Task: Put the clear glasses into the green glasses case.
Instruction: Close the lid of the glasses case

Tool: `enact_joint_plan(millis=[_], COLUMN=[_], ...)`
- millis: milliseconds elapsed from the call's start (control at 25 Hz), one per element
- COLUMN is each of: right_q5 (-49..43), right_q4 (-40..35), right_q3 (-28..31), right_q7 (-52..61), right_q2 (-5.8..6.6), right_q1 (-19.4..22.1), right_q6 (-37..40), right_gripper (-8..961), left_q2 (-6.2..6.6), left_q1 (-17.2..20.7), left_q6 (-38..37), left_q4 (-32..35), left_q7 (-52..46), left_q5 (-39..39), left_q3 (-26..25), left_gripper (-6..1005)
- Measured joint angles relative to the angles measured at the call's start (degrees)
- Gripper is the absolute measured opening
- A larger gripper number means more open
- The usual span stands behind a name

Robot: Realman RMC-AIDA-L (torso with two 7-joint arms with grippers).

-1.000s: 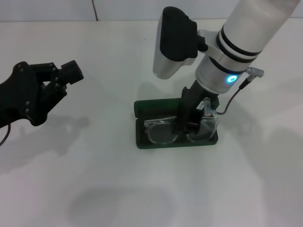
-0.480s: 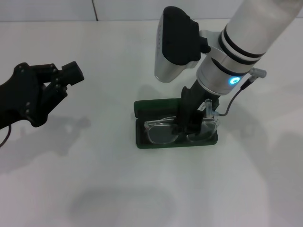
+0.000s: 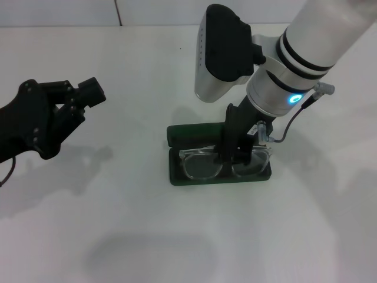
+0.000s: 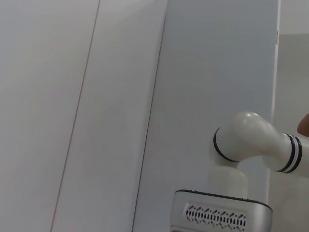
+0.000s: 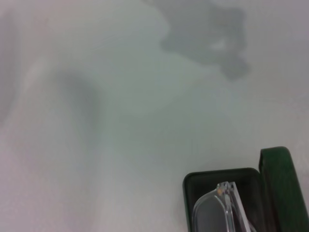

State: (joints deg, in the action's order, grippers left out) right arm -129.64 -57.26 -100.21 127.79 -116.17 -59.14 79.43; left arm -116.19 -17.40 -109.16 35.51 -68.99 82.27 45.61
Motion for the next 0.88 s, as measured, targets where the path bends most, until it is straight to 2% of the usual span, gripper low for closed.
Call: enact_joint_plan(millis=[640,880], right_q5=[-2.7,-2.4], right_q4=[-8.3,-12.8], right_q3=[1.0,1.9], right_q7=[1.6,1.6], right_q2=[0.07,0.06], right_q1=[3.5,7.0], right_q6=[2.5,3.6], right_gripper=[140,141], left_q2=[0.00,0.00], left_q1=[0.0,0.0], left_q6=[0.0,0.0], left_q4=[-0.2,-0.7], left_q7=[0.2,-0.1], left_q5=[0.0,0.0], left_q3=[0.0,-0.1], left_gripper=[95,95])
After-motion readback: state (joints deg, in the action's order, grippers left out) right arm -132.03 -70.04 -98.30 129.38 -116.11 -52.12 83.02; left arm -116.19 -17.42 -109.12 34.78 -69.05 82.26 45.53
